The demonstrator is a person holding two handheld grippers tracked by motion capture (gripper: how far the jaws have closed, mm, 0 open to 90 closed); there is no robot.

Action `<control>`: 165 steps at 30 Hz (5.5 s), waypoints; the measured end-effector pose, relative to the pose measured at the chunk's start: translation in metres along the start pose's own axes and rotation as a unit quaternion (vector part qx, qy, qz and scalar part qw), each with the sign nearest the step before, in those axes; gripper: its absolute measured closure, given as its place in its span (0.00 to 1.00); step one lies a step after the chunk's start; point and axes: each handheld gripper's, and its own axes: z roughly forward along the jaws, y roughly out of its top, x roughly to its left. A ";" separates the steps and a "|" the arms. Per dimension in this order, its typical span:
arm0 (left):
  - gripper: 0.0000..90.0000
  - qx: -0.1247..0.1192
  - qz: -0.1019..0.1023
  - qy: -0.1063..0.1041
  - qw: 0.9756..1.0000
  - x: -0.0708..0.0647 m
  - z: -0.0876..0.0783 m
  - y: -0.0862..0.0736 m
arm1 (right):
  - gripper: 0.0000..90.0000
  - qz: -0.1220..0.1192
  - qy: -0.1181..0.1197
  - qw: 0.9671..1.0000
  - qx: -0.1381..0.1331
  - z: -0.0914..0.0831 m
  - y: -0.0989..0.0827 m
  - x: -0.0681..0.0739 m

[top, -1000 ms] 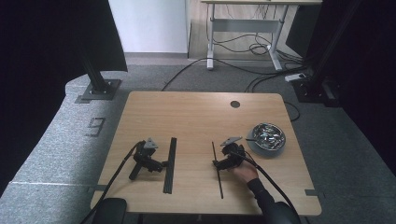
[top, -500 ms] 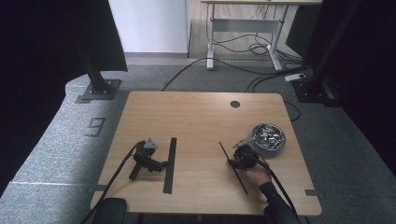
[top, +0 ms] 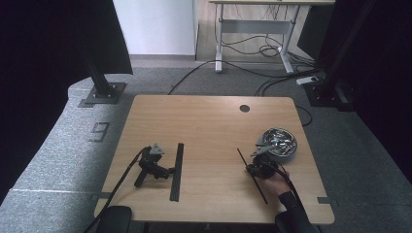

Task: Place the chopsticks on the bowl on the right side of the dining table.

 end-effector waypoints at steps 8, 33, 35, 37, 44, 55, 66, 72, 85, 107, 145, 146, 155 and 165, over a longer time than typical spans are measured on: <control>0.00 0.000 0.000 0.000 1.000 0.000 0.000 0.000 | 0.95 0.001 0.006 1.000 0.013 -0.007 -0.007 -0.010; 0.00 0.000 -0.002 0.000 1.000 0.000 0.000 0.000 | 0.45 -0.006 -0.034 0.993 0.111 -0.023 0.009 -0.012; 0.00 0.000 -0.002 0.000 1.000 0.000 0.000 0.000 | 0.46 -0.015 -0.035 0.991 0.124 -0.023 0.010 -0.012; 0.00 0.000 -0.002 0.000 1.000 0.000 0.000 0.000 | 0.52 -0.028 -0.029 0.989 0.142 -0.024 0.012 -0.010; 0.00 0.000 -0.002 0.000 1.000 0.000 0.000 0.000 | 0.68 -0.045 -0.011 0.982 0.184 -0.022 0.016 -0.011; 0.00 0.000 -0.002 0.000 1.000 0.000 0.000 0.000 | 0.79 -0.051 0.006 0.973 0.227 -0.011 0.020 -0.013; 0.00 0.000 -0.002 0.000 1.000 0.000 0.000 0.000 | 0.94 -0.039 0.018 0.962 0.268 -0.004 0.030 -0.016; 0.00 -0.001 -0.002 0.000 1.000 0.000 0.000 0.000 | 0.95 -0.040 0.015 0.959 0.279 -0.002 0.033 -0.014; 0.00 0.000 -0.002 0.000 1.000 0.000 0.000 0.000 | 0.95 -0.044 0.014 0.963 0.266 -0.010 0.035 -0.012; 0.00 0.001 -0.001 0.000 1.000 0.000 0.000 0.000 | 0.95 -0.038 0.012 0.973 0.228 -0.062 0.068 -0.019; 0.00 0.001 -0.001 0.000 1.000 0.000 0.000 0.000 | 0.95 -0.001 -0.064 0.972 0.228 -0.051 0.080 -0.086; 0.00 0.001 -0.001 0.000 1.000 0.000 0.000 0.000 | 0.95 0.002 -0.065 0.971 0.229 -0.049 0.079 -0.086; 0.00 0.001 -0.001 0.000 1.000 0.000 0.000 0.000 | 0.95 0.008 -0.066 0.970 0.236 -0.041 0.073 -0.094; 0.00 0.001 -0.001 0.000 1.000 0.000 0.000 0.000 | 0.80 0.021 -0.060 0.975 0.212 -0.047 0.070 -0.097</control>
